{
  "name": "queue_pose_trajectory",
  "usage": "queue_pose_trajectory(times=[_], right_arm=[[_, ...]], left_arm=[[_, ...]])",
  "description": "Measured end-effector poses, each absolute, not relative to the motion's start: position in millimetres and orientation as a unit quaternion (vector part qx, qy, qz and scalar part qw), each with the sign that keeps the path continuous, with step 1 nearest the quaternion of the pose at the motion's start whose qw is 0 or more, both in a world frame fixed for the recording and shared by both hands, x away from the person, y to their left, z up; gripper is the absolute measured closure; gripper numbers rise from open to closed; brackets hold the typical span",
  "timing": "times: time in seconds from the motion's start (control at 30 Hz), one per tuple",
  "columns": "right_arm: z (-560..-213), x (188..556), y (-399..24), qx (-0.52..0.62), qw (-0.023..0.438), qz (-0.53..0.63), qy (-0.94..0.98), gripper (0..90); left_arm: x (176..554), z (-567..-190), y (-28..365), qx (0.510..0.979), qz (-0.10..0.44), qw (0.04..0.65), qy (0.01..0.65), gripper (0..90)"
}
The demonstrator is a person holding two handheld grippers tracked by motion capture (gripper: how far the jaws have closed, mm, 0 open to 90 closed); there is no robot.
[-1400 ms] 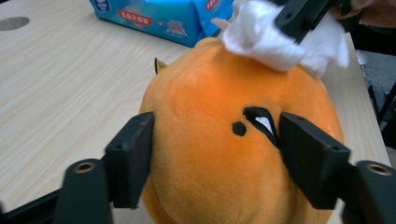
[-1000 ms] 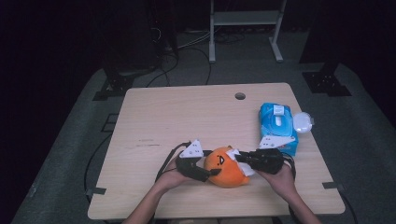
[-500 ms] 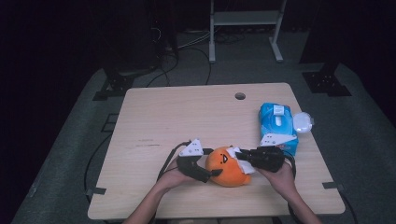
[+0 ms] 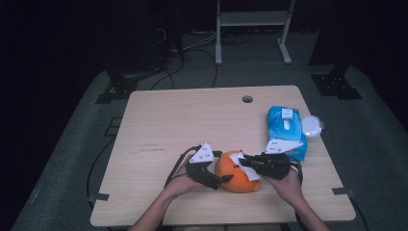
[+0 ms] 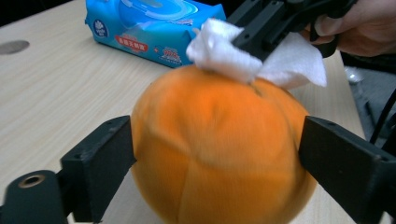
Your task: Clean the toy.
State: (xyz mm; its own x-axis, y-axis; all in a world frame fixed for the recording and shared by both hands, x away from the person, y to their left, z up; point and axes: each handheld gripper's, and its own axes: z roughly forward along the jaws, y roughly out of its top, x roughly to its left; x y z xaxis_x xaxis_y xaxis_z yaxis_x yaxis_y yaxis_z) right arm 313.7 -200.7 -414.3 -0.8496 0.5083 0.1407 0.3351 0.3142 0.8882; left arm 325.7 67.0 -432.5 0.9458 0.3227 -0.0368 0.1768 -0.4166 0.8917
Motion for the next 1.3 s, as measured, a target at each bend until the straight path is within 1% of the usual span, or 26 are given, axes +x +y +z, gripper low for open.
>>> queue_pose_trajectory(times=[0.1, 0.17, 0.2, 0.27, 0.37, 0.43, 0.47, 0.6, 0.63, 0.77, 0.8, 0.83, 0.87, 0.97, 1.07, 1.2, 1.3], right_arm=[[-415.4, 316.1, -205.1, 0.271, 0.083, 0.523, 0.804, 81.6], [-417.3, 317.9, -207.0, 0.275, 0.08, 0.524, 0.802, 81.6], [-417.8, 318.7, -207.4, 0.277, 0.078, 0.526, 0.8, 81.6], [-415.9, 317.7, -206.5, 0.277, 0.085, 0.525, 0.8, 81.7], [-407.6, 311.2, -202.0, 0.261, 0.094, 0.533, 0.799, 81.6], [-400.9, 302.2, -189.1, 0.232, 0.086, 0.543, 0.803, 81.6], [-400.4, 300.1, -184.9, 0.225, 0.089, 0.541, 0.805, 81.6], [-400.2, 298.6, -179.5, 0.219, 0.092, 0.537, 0.81, 81.7], [-400.1, 299.3, -180.8, 0.221, 0.094, 0.538, 0.808, 81.8], [-402.3, 305.3, -193.1, 0.241, 0.1, 0.534, 0.804, 81.7], [-403.8, 306.8, -195.9, 0.245, 0.1, 0.534, 0.803, 81.7], [-404.9, 307.8, -197.6, 0.248, 0.099, 0.534, 0.802, 81.7], [-406.3, 309.0, -199.4, 0.252, 0.099, 0.532, 0.802, 81.7], [-406.7, 309.1, -199.9, 0.254, 0.099, 0.532, 0.801, 81.7], [-402.7, 302.2, -191.1, 0.237, 0.096, 0.534, 0.806, 81.6], [-399.9, 295.3, -176.1, 0.21, 0.098, 0.531, 0.815, 81.7], [-397.8, 298.9, -181.2, 0.221, 0.105, 0.531, 0.811, 81.8]], left_arm=[[328.1, -436.6, 68.2, 0.839, 0.058, 0.521, 0.145, 10.5], [328.2, -436.6, 69.7, 0.839, 0.057, 0.522, 0.142, 17.2], [328.2, -436.1, 69.8, 0.84, 0.059, 0.521, 0.143, 22.2], [327.3, -434.0, 69.3, 0.838, 0.06, 0.521, 0.15, 27.8], [324.8, -428.2, 65.2, 0.834, 0.066, 0.526, 0.152, 30.8], [321.3, -423.7, 56.9, 0.837, 0.075, 0.519, 0.153, 31.0], [321.3, -423.7, 56.9, 0.837, 0.075, 0.519, 0.153, 31.0], [318.1, -422.8, 53.9, 0.84, 0.089, 0.515, 0.145, 29.5], [318.6, -423.7, 54.6, 0.84, 0.088, 0.516, 0.143, 28.1], [322.7, -429.0, 56.9, 0.836, 0.074, 0.522, 0.152, 14.2], [323.4, -429.8, 57.4, 0.836, 0.072, 0.522, 0.154, 13.5], [324.3, -430.7, 57.9, 0.836, 0.07, 0.521, 0.156, 13.9], [324.1, -430.8, 58.2, 0.836, 0.071, 0.522, 0.154, 20.4], [322.9, -429.7, 58.0, 0.834, 0.08, 0.522, 0.157, 24.7], [319.9, -425.7, 52.9, 0.834, 0.088, 0.521, 0.157, 25.9], [312.8, -423.1, 47.2, 0.842, 0.108, 0.511, 0.136, 26.5], [310.5, -423.7, 47.3, 0.846, 0.118, 0.505, 0.122, 28.3]])
